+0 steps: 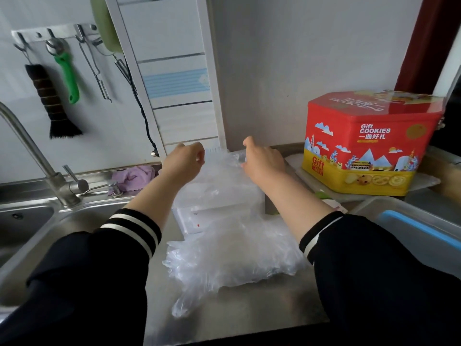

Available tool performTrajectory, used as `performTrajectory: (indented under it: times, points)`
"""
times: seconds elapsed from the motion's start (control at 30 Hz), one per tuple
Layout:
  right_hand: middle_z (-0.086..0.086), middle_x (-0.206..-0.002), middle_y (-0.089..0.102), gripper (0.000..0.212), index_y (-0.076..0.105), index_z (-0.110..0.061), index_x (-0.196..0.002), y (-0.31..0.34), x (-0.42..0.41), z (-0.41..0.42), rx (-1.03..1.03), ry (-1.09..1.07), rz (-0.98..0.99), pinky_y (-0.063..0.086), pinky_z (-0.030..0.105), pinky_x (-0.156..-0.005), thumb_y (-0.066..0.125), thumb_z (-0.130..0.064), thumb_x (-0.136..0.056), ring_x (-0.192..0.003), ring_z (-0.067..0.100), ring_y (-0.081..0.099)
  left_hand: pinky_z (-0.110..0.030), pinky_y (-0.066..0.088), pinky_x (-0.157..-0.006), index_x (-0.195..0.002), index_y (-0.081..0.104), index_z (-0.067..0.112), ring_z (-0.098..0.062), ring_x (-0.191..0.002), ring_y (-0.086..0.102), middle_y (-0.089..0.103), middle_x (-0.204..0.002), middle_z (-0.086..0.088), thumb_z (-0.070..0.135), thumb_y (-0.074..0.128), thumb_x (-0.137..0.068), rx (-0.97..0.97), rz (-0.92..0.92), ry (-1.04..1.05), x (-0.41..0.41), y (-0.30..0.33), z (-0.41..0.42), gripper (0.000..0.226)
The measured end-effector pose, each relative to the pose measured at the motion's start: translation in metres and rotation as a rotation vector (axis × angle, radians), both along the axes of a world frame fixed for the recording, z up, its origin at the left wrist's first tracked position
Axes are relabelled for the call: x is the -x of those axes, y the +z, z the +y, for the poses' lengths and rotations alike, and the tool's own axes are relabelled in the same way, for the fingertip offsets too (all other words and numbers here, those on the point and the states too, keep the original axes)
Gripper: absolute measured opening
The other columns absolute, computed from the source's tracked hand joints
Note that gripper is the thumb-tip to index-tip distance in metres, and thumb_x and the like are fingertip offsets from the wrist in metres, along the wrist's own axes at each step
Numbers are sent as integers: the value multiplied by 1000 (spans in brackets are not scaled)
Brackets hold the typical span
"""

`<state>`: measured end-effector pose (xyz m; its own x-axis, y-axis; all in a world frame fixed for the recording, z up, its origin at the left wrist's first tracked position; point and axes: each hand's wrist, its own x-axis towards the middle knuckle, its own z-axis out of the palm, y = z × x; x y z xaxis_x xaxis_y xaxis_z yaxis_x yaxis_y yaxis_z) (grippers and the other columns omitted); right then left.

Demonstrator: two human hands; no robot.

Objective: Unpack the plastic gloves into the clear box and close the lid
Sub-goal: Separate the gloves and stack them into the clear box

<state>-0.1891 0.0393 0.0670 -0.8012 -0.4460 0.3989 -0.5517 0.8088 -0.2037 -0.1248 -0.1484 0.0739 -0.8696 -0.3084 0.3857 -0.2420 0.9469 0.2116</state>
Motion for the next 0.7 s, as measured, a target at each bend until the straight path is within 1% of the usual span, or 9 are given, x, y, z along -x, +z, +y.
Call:
performTrajectory:
  times: [0.07, 0.17, 0.27, 0.33, 0.37, 0.47, 0.57, 0.63, 0.7]
  points:
    - [9, -117, 65, 49, 34, -13, -137, -5, 4, -8, -72, -25, 40, 33, 35, -75, 55, -16, -93, -109, 31, 59, -35, 45, -84, -101, 65, 33, -30, -99, 56, 56, -107, -6, 23, 52, -94, 65, -103, 11, 4, -6, 3, 18]
    - [7, -117, 64, 42, 42, -16, -128, -9, 10, -11, -140, -35, 30, 31, 36, -78, 56, -12, -89, -113, 29, 55, -38, 39, -98, -121, 63, 26, -28, -120, 45, 62, -123, -1, 37, 51, -96, 148, -262, -19, 4, -3, 6, 29]
    - [6, -118, 64, 28, 52, -19, -117, -11, 12, -9, -168, -16, 17, 34, 36, -85, 54, -13, -89, -115, 28, 50, -42, 31, -110, -137, 50, 19, -28, -136, 33, 50, -142, 1, 67, 48, -87, 59, -531, -7, -3, 6, 13, 70]
    - [6, -122, 59, 27, 55, -20, -118, -12, 12, -9, -158, -4, -8, 36, 36, -88, 54, -16, -91, -117, 29, 47, -41, 24, -114, -148, 33, 16, -26, -142, 26, 36, -153, 0, 76, 44, -82, 92, -721, 29, -6, 5, 20, 89]
    - [6, -124, 55, 27, 55, -20, -119, -13, 11, -7, -125, 5, -15, 37, 36, -88, 54, -18, -92, -118, 29, 46, -40, 22, -114, -150, 29, 15, -25, -143, 26, 32, -155, 0, 77, 44, -81, 105, -758, 29, -7, 3, 22, 93]
    - [8, -123, 49, 23, 58, -16, -115, -10, 4, 6, 130, 66, 4, 41, 37, -89, 54, -22, -94, -113, 29, 47, -42, 24, -114, -147, 34, 22, -28, -141, 28, 34, -153, -1, 73, 54, -79, 54, -664, 5, -7, 0, 20, 87]
    - [4, -116, 55, 21, 62, -16, -112, -9, -17, 31, 424, 146, 14, 46, 33, -85, 57, -24, -94, -105, 22, 54, -44, 30, -106, -130, 54, 33, -36, -128, 33, 42, -138, -8, 59, 65, -80, 18, -483, -3, -18, 9, 24, 57]
    - [-8, -103, 58, 15, 62, -21, -106, -11, -36, 49, 544, 188, -98, 49, 29, -77, 59, -28, -93, -94, 14, 57, -41, 34, -102, -115, 64, 32, -36, -120, 35, 43, -129, -9, 48, 66, -85, 69, -329, 26, -27, 14, 34, 33]
    - [-16, -91, 58, 10, 62, -25, -96, -17, -55, 65, 544, 208, -243, 48, 26, -73, 61, -34, -91, -85, 7, 57, -39, 39, -94, -104, 69, 29, -34, -114, 38, 48, -122, -9, 35, 62, -92, 104, -98, 41, -35, 15, 47, 15]
